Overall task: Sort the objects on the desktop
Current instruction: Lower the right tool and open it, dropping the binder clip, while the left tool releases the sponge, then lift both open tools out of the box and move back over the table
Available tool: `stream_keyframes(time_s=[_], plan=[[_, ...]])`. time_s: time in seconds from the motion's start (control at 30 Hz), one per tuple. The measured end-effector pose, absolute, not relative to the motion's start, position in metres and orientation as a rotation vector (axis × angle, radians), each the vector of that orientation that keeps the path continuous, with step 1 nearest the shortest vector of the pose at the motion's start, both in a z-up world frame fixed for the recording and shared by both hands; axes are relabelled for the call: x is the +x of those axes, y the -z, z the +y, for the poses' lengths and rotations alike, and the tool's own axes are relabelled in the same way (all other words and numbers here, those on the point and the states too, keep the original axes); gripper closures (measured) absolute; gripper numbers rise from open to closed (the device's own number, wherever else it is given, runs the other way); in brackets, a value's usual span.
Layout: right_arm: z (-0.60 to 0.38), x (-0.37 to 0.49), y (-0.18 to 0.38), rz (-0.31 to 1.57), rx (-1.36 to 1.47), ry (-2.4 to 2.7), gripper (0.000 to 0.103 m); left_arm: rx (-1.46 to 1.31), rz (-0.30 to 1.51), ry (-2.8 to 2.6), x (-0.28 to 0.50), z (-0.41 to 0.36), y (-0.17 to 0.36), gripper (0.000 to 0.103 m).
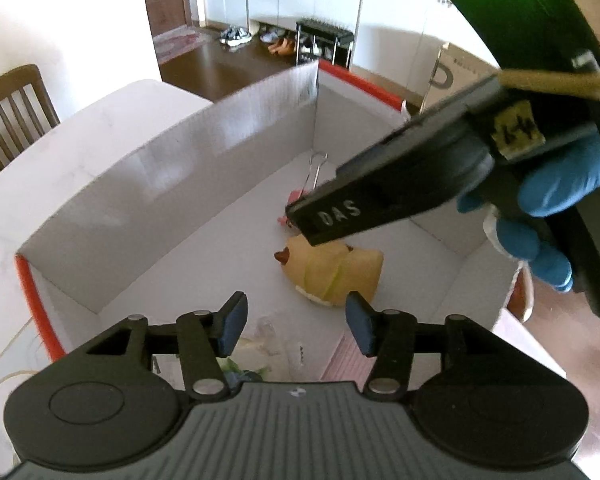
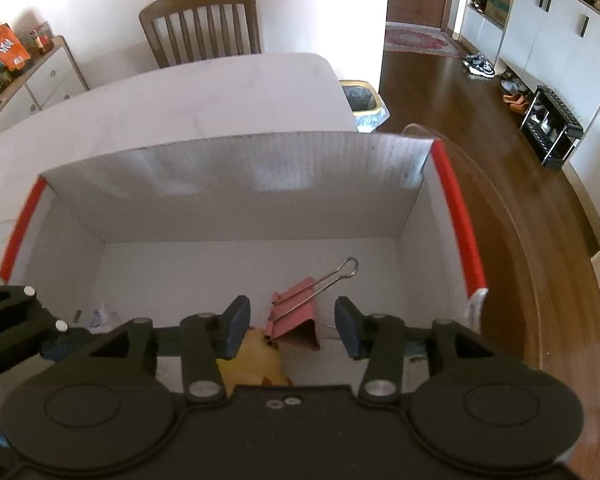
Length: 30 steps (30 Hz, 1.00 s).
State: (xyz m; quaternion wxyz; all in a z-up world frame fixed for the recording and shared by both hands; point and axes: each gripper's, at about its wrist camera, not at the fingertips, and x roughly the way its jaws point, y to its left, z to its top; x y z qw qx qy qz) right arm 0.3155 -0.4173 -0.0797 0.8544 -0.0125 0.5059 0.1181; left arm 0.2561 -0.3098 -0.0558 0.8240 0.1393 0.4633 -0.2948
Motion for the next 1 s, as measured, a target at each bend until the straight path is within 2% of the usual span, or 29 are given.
stream_keyframes(time_s=[0.33, 0.9, 1.0], plan=[[-0.426, 0.285, 0.052, 1.017, 0.030, -0.307, 0.049, 0.222, 0.903, 0.624, 0.231, -0.291, 0.024, 0.050], [-0.400, 0.224, 0.006, 0.905, 0.040, -0.357, 0.048, 0.130, 0.779, 0.591, 0.189, -0.241, -0.019, 0.050], [-0.390, 0.216, -0.001, 0.894, 0.049, -0.369, 0.048, 0.119, 0.763, 0.579, 0.177, -0.224, -0.024, 0.046]])
